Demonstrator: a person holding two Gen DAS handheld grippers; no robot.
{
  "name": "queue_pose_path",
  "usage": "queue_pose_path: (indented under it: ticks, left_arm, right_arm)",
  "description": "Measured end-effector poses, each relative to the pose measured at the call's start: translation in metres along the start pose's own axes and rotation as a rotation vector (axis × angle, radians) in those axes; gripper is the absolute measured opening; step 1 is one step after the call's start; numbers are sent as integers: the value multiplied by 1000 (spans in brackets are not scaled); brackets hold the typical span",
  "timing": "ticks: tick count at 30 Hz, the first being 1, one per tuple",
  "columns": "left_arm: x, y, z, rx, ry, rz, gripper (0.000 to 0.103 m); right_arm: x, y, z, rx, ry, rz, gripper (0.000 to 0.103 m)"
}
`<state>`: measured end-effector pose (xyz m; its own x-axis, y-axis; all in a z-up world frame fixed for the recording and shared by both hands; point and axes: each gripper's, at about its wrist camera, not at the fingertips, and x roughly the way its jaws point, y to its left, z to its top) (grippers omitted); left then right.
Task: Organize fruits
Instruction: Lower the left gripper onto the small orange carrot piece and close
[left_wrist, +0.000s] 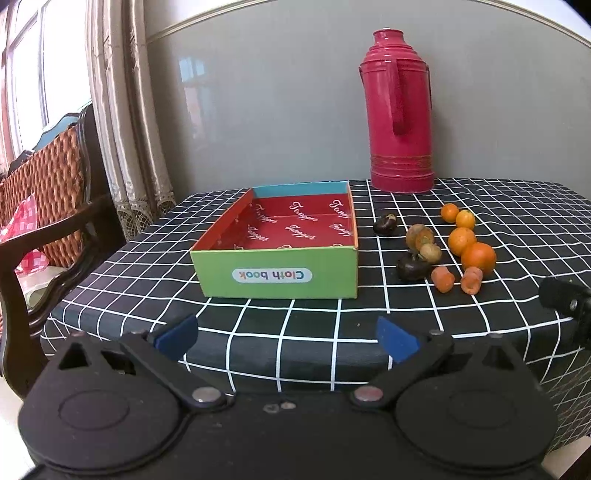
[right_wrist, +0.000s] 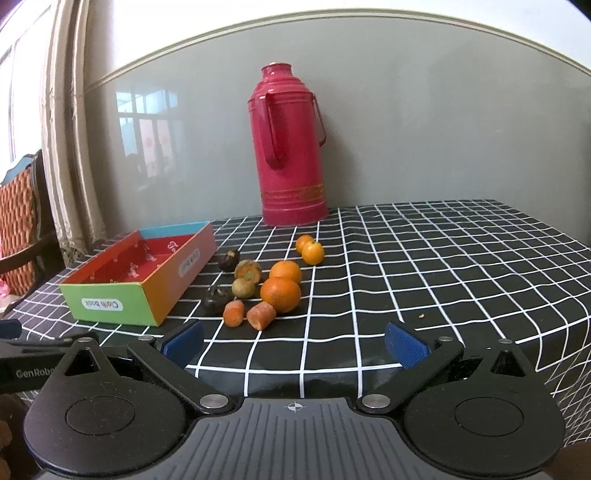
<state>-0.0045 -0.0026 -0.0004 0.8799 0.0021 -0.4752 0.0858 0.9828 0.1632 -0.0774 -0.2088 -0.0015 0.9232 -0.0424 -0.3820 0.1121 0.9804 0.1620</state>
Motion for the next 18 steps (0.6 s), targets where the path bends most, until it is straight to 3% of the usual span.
queue_pose_path:
  ticks: [18]
  left_arm:
    - [-3, -30, 7, 125, -49, -92, 97]
  right_arm:
    - [-29, -46, 14, 180, -120, -49, 103]
